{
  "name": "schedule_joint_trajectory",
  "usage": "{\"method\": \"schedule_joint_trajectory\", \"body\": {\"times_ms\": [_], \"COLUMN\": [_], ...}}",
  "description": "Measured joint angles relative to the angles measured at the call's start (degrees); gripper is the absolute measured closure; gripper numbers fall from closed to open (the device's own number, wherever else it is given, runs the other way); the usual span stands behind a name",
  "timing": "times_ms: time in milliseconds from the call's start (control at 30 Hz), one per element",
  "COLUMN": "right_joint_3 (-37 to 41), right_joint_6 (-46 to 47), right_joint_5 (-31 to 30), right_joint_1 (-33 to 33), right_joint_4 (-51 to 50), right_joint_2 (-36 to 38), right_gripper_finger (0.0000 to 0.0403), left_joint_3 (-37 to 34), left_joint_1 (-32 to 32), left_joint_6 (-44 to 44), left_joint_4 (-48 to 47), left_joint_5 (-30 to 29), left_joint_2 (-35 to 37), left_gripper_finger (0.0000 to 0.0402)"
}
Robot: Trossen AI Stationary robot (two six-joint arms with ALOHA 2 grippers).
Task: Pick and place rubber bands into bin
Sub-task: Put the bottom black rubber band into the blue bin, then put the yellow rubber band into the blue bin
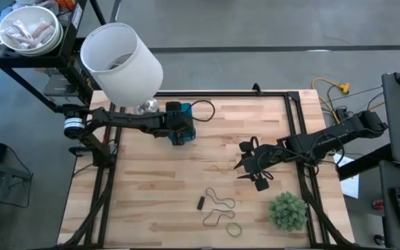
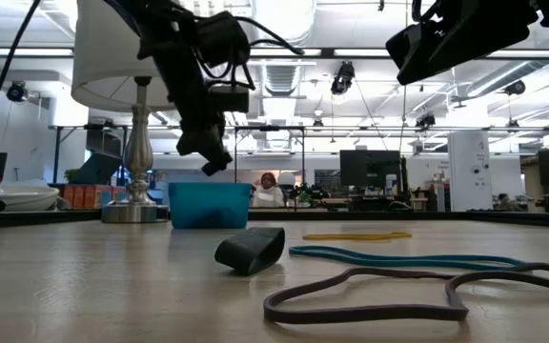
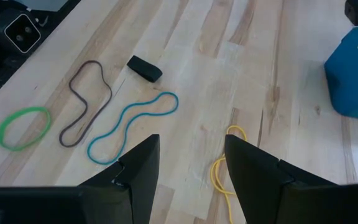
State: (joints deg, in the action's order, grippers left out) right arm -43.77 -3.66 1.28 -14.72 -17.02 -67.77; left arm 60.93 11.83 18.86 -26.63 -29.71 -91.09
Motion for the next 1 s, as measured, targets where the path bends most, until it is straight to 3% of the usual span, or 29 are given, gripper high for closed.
{"method": "schedule_joint_trajectory", "body": {"times_ms": [467, 733, 1000], "right_joint_3": [0.7, 5.03, 9.32], "right_joint_6": [0.0, 0.72, -2.45], "right_joint_5": [0.0, 0.02, 0.04], "right_joint_1": [0.0, 0.13, 1.77], "right_joint_4": [1.37, 5.52, 15.0], "right_joint_2": [0.0, 0.0, -3.68], "right_gripper_finger": [0.0227, 0.0227, 0.0227], "left_joint_3": [-0.38, -0.4, -0.66], "left_joint_1": [0.09, -1.48, -12.32], "left_joint_6": [0.93, -5.22, -11.6], "left_joint_4": [-0.04, -2.87, -1.36], "left_joint_5": [0.76, 1.51, 10.5], "left_joint_2": [0.0, 2.66, 7.97], "left_gripper_finger": [0.0285, 0.0276, 0.0276]}}
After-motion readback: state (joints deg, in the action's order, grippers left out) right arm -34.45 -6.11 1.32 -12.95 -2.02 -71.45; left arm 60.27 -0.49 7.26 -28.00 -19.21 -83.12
